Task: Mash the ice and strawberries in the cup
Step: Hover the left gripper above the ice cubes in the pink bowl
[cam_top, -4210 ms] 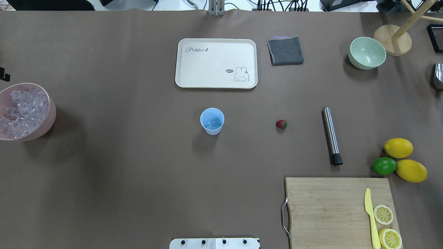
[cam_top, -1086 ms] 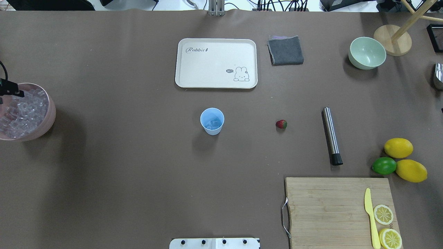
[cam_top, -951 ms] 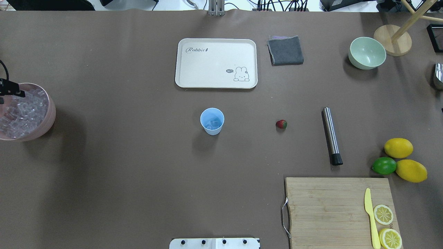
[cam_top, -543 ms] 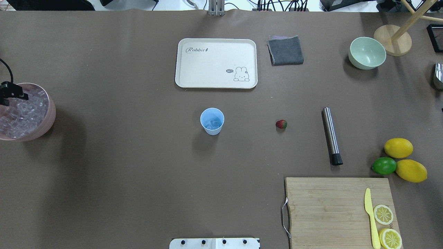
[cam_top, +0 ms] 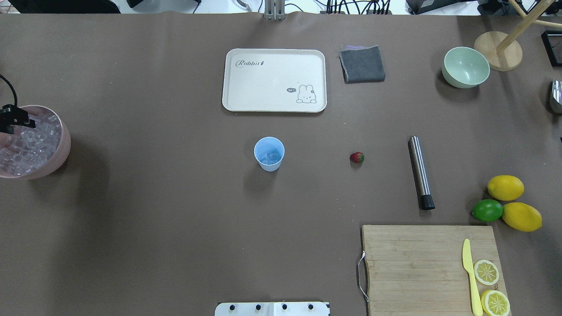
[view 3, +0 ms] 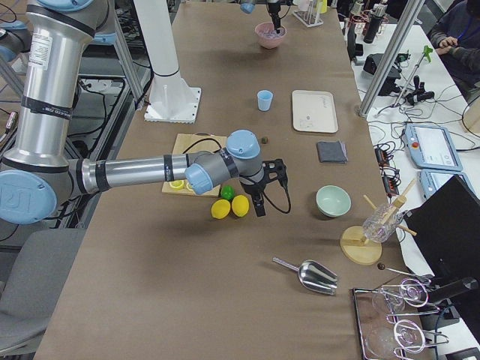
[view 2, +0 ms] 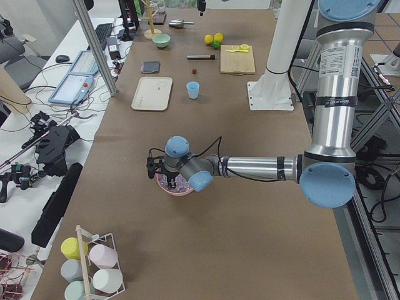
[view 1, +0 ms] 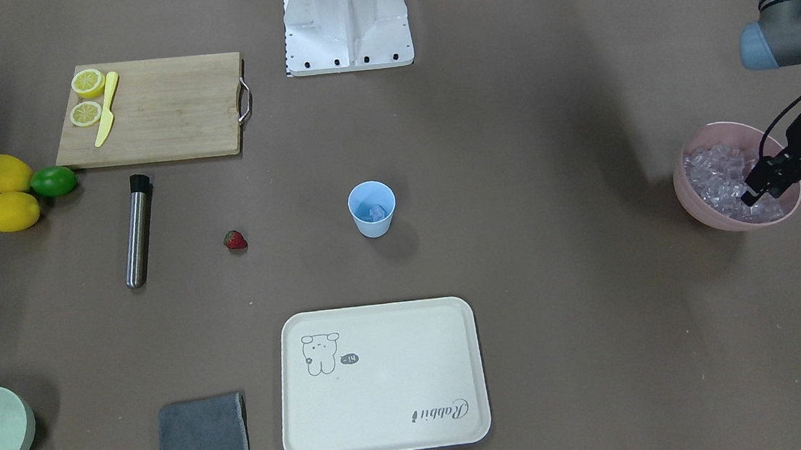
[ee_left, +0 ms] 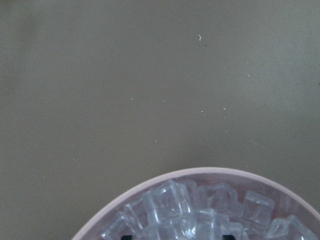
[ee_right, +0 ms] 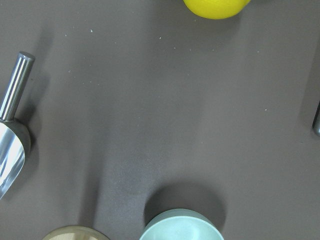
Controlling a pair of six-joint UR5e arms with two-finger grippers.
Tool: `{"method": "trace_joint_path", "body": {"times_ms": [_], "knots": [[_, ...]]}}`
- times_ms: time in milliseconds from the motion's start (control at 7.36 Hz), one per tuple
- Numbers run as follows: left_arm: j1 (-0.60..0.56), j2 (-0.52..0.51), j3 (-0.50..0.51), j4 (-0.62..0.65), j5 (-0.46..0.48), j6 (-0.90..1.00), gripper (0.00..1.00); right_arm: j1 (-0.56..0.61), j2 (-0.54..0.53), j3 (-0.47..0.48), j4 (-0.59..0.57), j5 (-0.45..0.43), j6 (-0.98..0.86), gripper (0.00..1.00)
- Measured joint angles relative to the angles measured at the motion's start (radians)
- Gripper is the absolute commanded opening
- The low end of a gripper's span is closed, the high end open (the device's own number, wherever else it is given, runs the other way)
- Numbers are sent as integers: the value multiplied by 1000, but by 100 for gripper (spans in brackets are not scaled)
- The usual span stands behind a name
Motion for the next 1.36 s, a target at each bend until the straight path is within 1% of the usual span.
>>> {"method": "trace_joint_path", "body": {"times_ms": [272,679,951,1222,1358], "knots": [[-1,-1,-2,1,1,3,64,0,-1,0,1,0,0,100],[-3,-1,-6,1,1,3,36,0,-2,-1,1,0,0,100],[-6,-1,-15,2,2,3,25,0,-2,-1,1,0,0,100],[-10,0,-30,4,2,3,24,0,-2,-1,1,1,0,100],[-12,0,-35,4,2,3,39,0,-2,-1,0,1,0,100]]}}
